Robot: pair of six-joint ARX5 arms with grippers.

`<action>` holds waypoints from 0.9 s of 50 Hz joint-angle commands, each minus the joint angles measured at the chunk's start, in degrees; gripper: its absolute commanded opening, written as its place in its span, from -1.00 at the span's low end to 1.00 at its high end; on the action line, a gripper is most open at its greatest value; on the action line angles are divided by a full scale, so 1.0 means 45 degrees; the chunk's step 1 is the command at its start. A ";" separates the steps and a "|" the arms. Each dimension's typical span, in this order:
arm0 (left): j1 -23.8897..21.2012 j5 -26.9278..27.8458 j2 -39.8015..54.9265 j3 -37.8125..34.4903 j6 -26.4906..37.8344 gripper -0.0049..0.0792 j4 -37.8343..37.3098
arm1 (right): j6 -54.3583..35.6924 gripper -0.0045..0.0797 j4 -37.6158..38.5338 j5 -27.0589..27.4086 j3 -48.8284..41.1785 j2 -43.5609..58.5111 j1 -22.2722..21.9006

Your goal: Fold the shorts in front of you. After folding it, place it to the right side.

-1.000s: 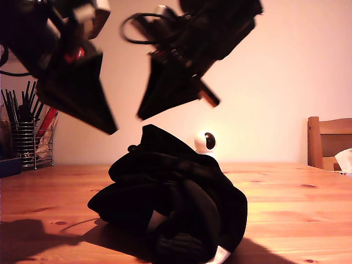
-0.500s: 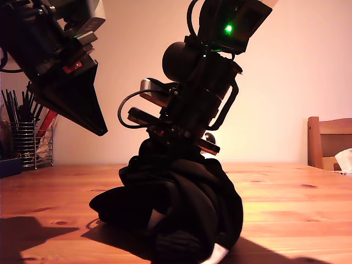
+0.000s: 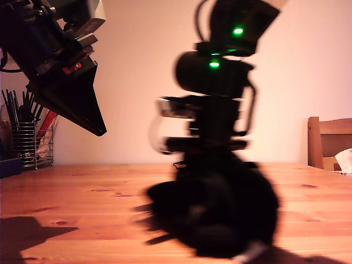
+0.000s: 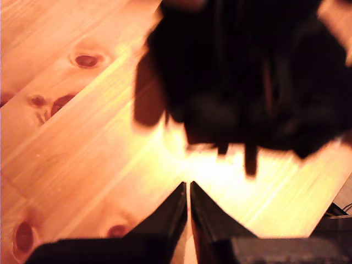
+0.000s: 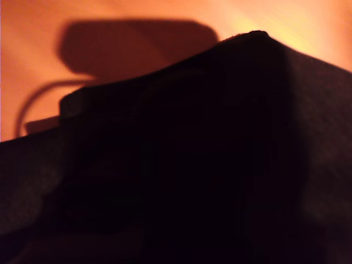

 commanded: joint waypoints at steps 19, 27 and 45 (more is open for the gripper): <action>0.0549 -0.0015 -0.0044 -0.0024 0.0442 -0.93 0.0087 | -0.0223 -0.92 -0.0228 0.2166 -0.2997 -0.0277 -0.2341; 0.0792 0.0121 -0.0044 -0.0024 0.0525 -0.93 0.0141 | -0.0690 -0.92 0.0010 0.2594 -0.4090 -0.0884 -0.3011; 0.0845 0.0680 -0.0049 -0.0024 0.0525 -0.93 0.0899 | -0.0981 -0.92 0.0335 0.2390 -0.4566 -0.3109 -0.3735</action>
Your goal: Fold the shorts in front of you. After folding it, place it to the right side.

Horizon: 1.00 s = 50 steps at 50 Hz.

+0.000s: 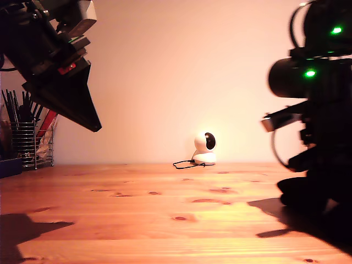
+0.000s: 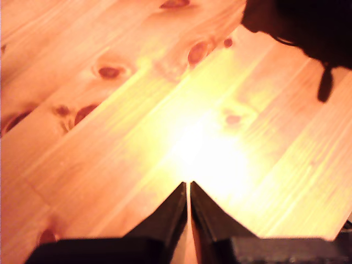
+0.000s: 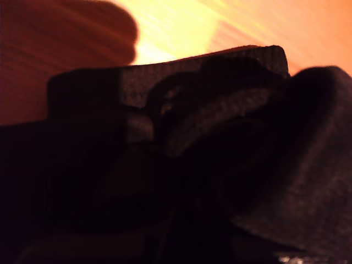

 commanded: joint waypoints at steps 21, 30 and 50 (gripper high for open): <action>0.0102 0.0792 -0.1321 -0.0083 -0.0398 -0.93 0.2030 | 0.1753 -0.92 0.1506 -0.3696 -0.0675 -0.5552 0.0301; 0.0107 0.0777 -0.2652 -0.0743 -0.0899 -0.93 0.3337 | 0.2249 -0.92 0.3293 -0.3779 -0.0962 -0.7150 0.1433; -0.0068 0.0131 -0.6368 -0.4231 -0.2084 -0.93 0.7995 | 0.2662 -0.92 0.9515 -0.2739 -0.4401 -0.9782 0.4333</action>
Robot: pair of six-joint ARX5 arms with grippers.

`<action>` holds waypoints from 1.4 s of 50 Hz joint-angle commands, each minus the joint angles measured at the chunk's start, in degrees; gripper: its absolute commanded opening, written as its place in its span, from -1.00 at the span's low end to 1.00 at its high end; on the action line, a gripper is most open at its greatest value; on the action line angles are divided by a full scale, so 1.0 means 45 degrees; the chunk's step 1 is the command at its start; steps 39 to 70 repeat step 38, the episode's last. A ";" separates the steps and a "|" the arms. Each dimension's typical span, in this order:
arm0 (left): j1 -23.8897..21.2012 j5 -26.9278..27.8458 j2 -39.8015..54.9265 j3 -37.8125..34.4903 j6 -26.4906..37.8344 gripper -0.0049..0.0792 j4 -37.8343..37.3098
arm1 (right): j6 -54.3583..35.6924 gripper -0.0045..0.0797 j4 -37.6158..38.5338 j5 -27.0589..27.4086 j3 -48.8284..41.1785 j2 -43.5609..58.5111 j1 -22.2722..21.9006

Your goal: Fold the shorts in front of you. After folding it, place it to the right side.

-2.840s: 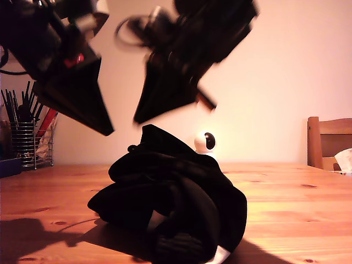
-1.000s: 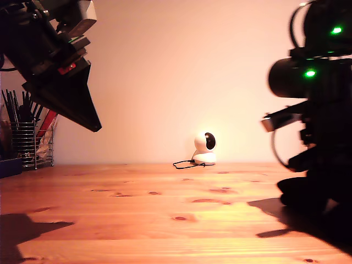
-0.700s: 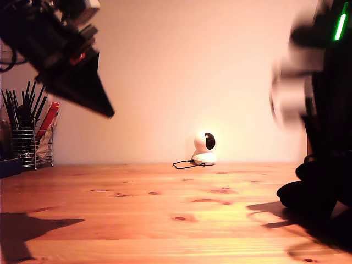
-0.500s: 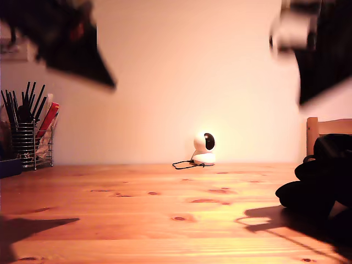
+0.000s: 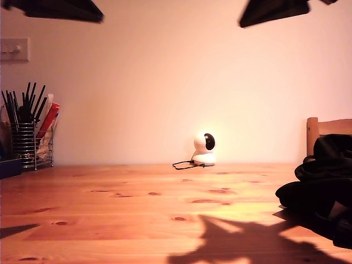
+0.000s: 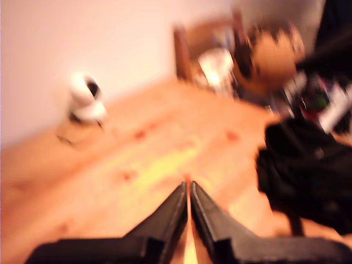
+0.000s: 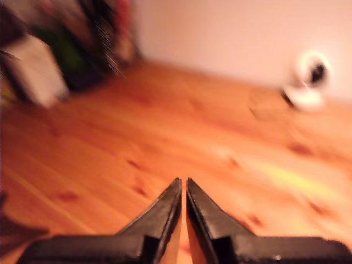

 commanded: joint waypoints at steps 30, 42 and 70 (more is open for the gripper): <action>-0.0476 -0.0471 -0.1826 -0.1258 -0.0641 -0.93 0.0437 | -0.0005 -0.90 0.1345 0.0515 -0.1103 -0.1141 0.1370; -0.0476 -0.0471 -0.1826 -0.1258 -0.0646 -0.93 -0.0214 | -0.0005 -0.90 -0.0481 0.0515 -0.1103 -0.1141 0.1370; -0.0476 -0.0471 -0.1826 -0.1258 -0.0646 -0.93 -0.0214 | -0.0005 -0.90 -0.0481 0.0515 -0.1103 -0.1141 0.1370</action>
